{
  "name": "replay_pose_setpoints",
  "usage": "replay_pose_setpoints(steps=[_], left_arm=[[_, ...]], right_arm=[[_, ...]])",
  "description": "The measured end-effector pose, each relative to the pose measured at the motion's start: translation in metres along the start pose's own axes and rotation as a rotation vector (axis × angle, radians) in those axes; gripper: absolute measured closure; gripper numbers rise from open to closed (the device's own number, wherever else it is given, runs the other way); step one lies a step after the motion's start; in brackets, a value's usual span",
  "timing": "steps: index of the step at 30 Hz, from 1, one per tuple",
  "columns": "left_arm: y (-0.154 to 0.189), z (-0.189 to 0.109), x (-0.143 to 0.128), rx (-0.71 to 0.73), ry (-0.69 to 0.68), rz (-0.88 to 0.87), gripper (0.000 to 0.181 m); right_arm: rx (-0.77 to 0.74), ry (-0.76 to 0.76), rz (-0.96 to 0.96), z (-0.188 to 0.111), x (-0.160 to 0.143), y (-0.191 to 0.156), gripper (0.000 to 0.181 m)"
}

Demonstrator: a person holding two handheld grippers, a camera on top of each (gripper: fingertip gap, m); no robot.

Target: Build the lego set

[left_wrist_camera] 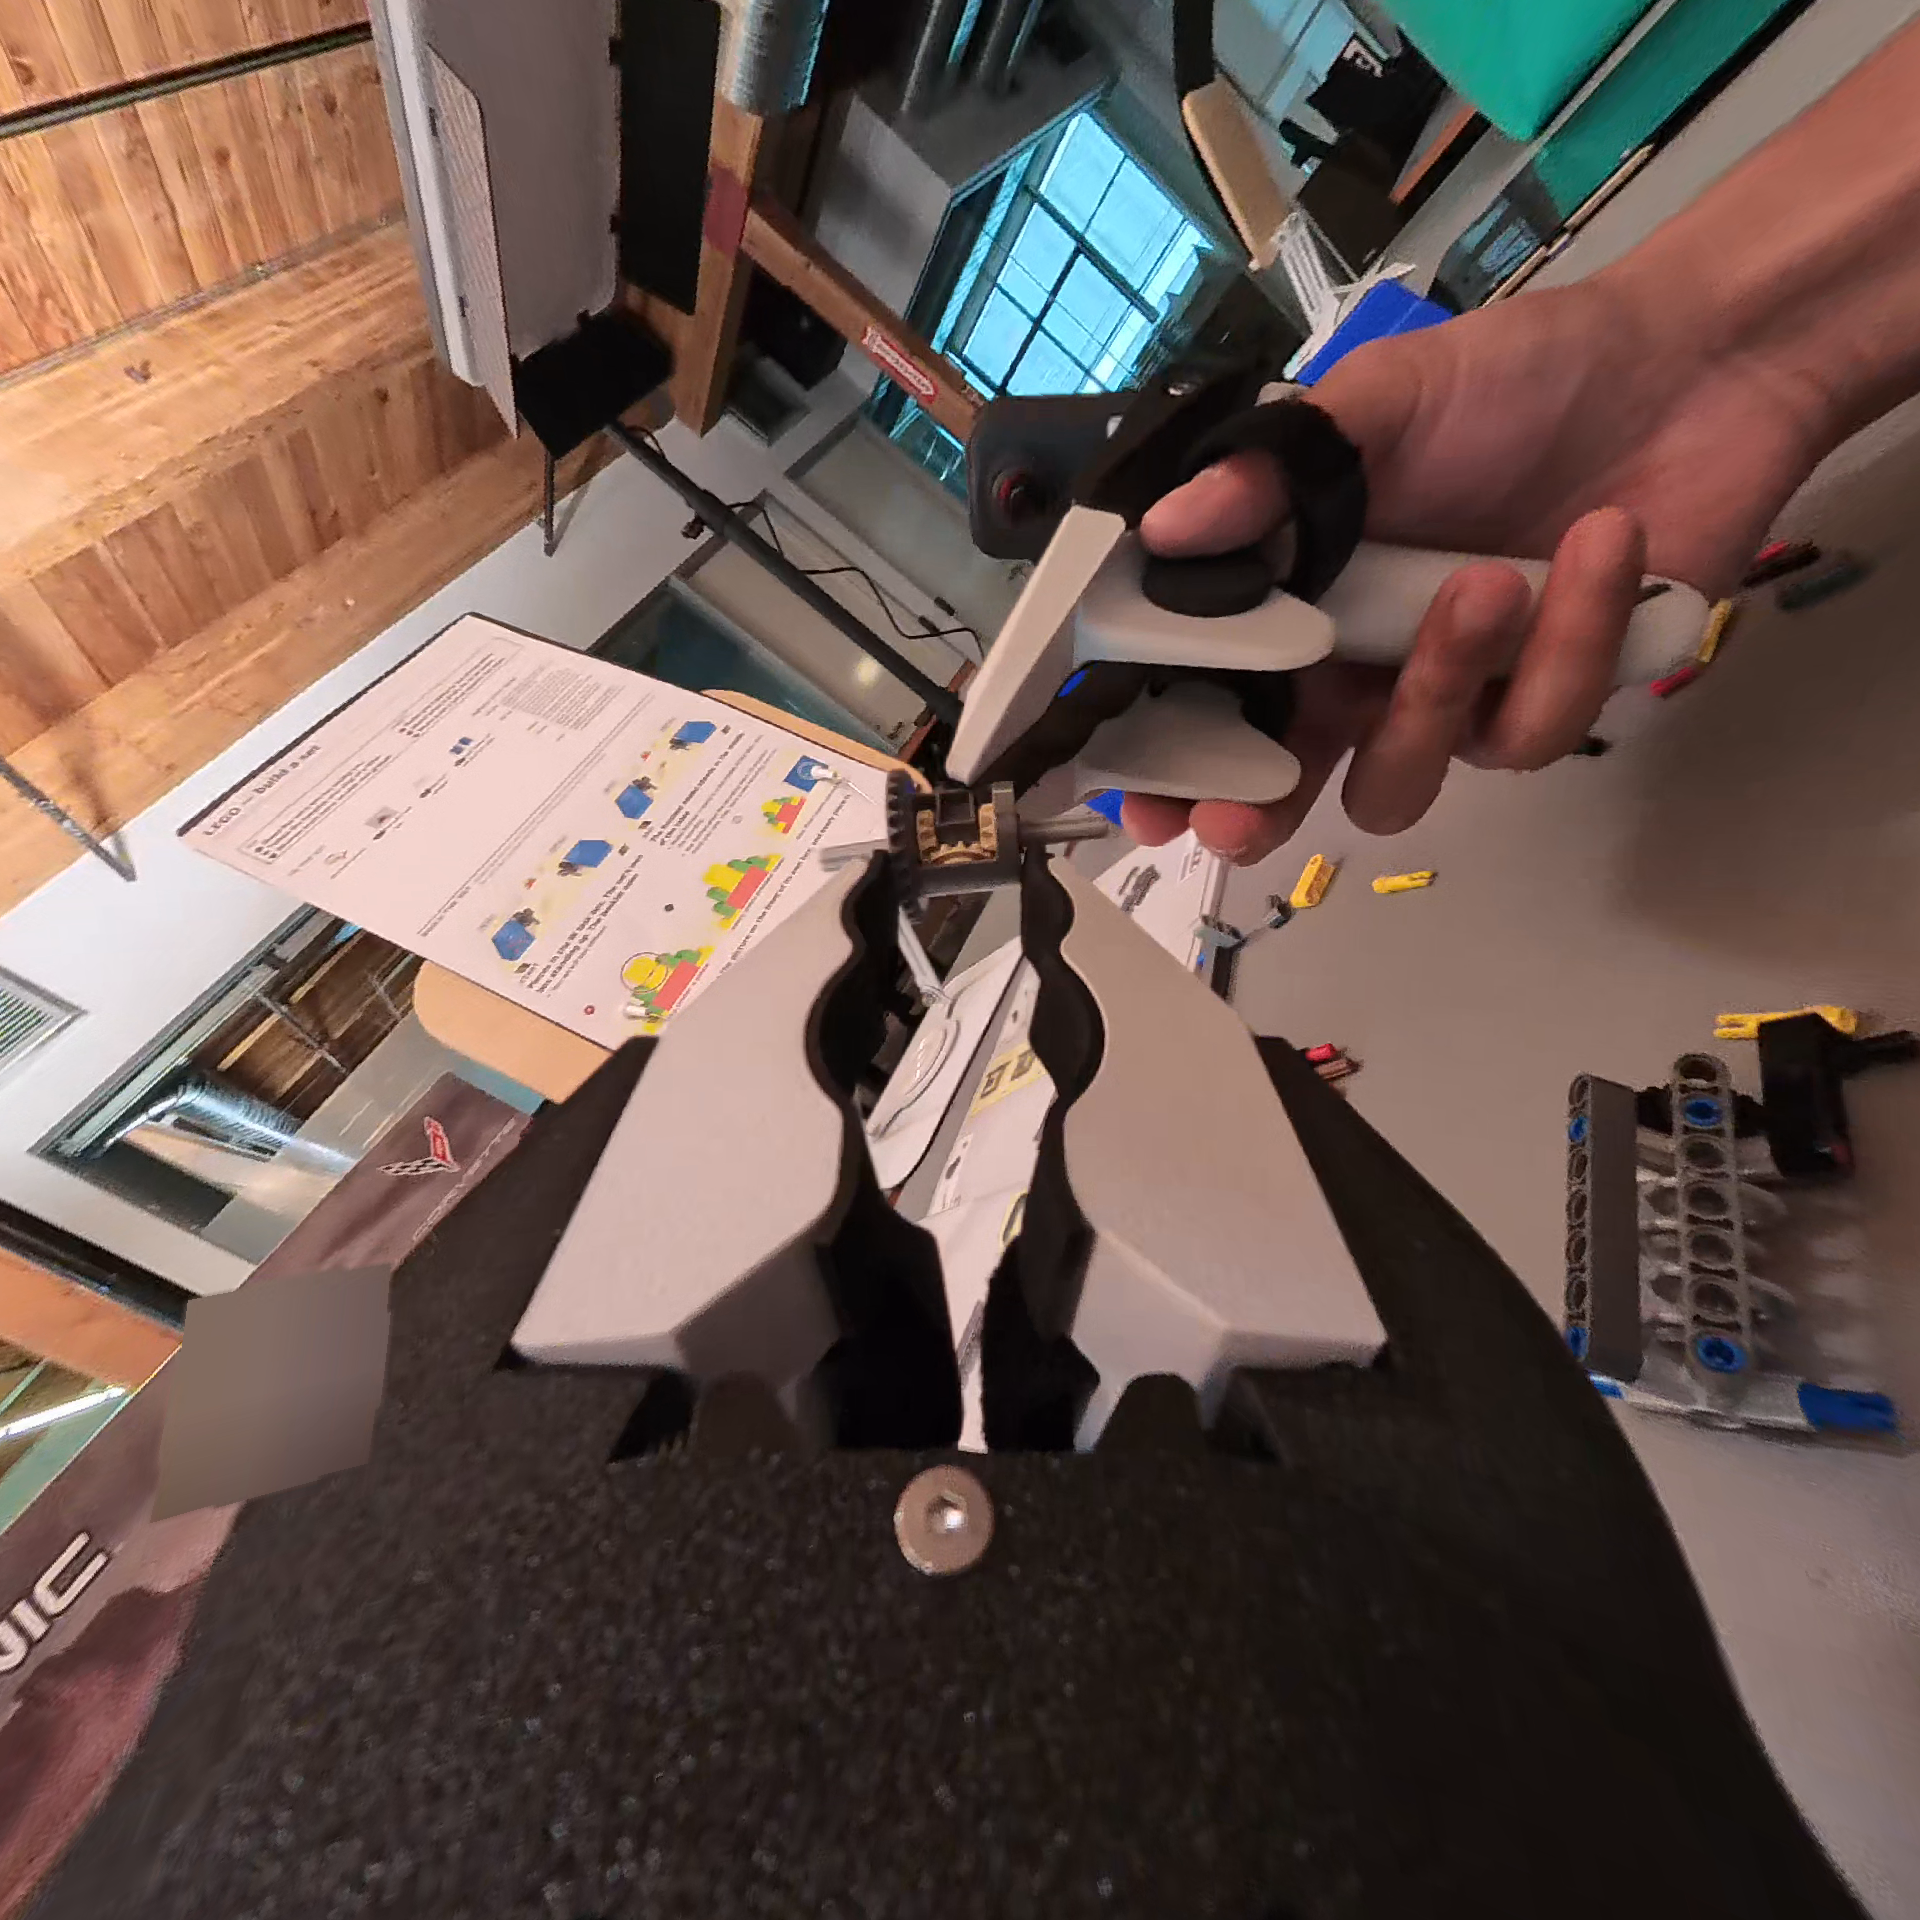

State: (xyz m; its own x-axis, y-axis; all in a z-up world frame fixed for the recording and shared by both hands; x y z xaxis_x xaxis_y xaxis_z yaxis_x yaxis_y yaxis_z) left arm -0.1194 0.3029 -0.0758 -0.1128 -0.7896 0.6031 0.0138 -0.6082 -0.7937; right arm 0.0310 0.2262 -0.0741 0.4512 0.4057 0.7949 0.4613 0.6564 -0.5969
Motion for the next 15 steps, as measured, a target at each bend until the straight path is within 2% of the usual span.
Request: replay_pose_setpoints(steps=[8,12,15], left_arm=[[0.004,0.000,-0.003,-0.091,-0.021,-0.001,0.159],[0.005,0.005,-0.008,-0.106,-0.097,-0.034,0.159],[0.005,0.010,-0.016,-0.149,-0.182,-0.111,0.160]], right_arm=[[-0.017,-0.059,0.029,0.002,-0.005,0.005,0.173],[-0.065,-0.063,0.067,0.000,-0.005,0.012,0.173],[-0.176,-0.060,0.031,-0.002,-0.005,0.018,0.174]])
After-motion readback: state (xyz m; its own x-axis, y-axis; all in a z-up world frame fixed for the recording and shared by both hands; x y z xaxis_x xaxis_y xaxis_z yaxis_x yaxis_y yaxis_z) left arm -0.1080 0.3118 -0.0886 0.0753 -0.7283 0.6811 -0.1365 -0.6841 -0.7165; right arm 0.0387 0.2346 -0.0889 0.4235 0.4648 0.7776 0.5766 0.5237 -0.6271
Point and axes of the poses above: each gripper's, where its closed fingertips meet, z out along the fingers, x out of its top, y = z × x across the jaws, the point moved 9 cm from there along -z, back along the fingers, and after that the axes turned 5 degrees about -y, right-handed, at the moved point
